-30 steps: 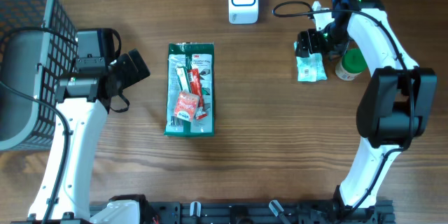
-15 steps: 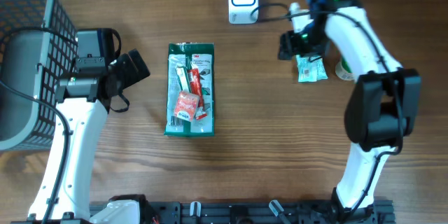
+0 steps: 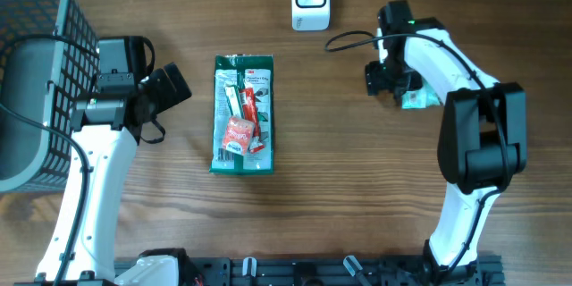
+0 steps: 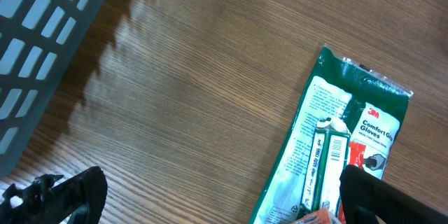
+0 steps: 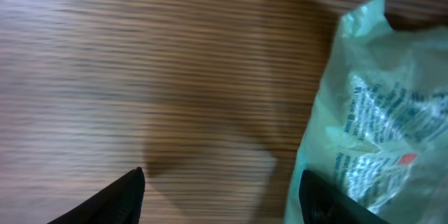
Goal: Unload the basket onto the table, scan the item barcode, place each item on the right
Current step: 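Release the wipes pack and move the right gripper to the gloves pack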
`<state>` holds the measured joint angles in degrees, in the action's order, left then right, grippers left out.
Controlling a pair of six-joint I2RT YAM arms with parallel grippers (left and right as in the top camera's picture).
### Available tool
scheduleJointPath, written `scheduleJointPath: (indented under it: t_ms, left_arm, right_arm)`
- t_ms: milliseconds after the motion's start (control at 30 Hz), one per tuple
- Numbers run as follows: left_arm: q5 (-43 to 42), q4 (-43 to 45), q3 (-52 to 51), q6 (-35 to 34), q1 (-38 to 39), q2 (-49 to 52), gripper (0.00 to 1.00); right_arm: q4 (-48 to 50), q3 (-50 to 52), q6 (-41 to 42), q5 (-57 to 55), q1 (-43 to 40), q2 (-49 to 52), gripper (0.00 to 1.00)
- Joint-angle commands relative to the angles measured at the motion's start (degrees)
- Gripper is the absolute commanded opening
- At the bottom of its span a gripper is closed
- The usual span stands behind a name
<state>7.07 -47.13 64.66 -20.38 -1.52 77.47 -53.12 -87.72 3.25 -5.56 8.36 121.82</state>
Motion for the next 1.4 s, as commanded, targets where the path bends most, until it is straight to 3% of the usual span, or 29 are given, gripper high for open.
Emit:
scheduleJointPath:
  t_ms: [0, 233, 767, 967, 1233, 1300, 1367]
  left_arm:
    - [0.5, 0.1, 0.3, 0.6, -0.3, 0.1, 1.00]
    - [0.5, 0.1, 0.3, 0.7, -0.3, 0.1, 1.00]
    - [0.5, 0.1, 0.3, 0.6, -0.3, 0.1, 1.00]
    - [0.5, 0.1, 0.3, 0.7, -0.3, 0.1, 1.00]
    - [0.5, 0.1, 0.3, 0.7, -0.3, 0.1, 1.00]
    - [0.5, 0.1, 0.3, 0.7, -0.3, 0.1, 1.00]
    - [0.5, 0.1, 0.3, 0.6, -0.3, 0.1, 1.00]
  right_arm:
    - [-0.3, 0.4, 1.3, -3.5, -0.7, -1.6, 0.72]
    - [-0.3, 0.4, 1.2, -2.7, -0.4, -1.6, 0.73]
    - [-7.2, -9.5, -1.7, 32.9, 2.3, -9.6, 0.75]
    - [-6.8, -8.4, 2.7, 34.1, 9.4, -9.6, 0.74]
    - [-1.7, -5.4, 11.9, 31.2, 23.4, -9.6, 0.55]
    - [-1.6, -5.0, 14.6, 28.6, 26.1, -9.6, 0.43]
    - [-0.8, -4.4, 18.3, 25.2, 28.7, -9.6, 0.38]
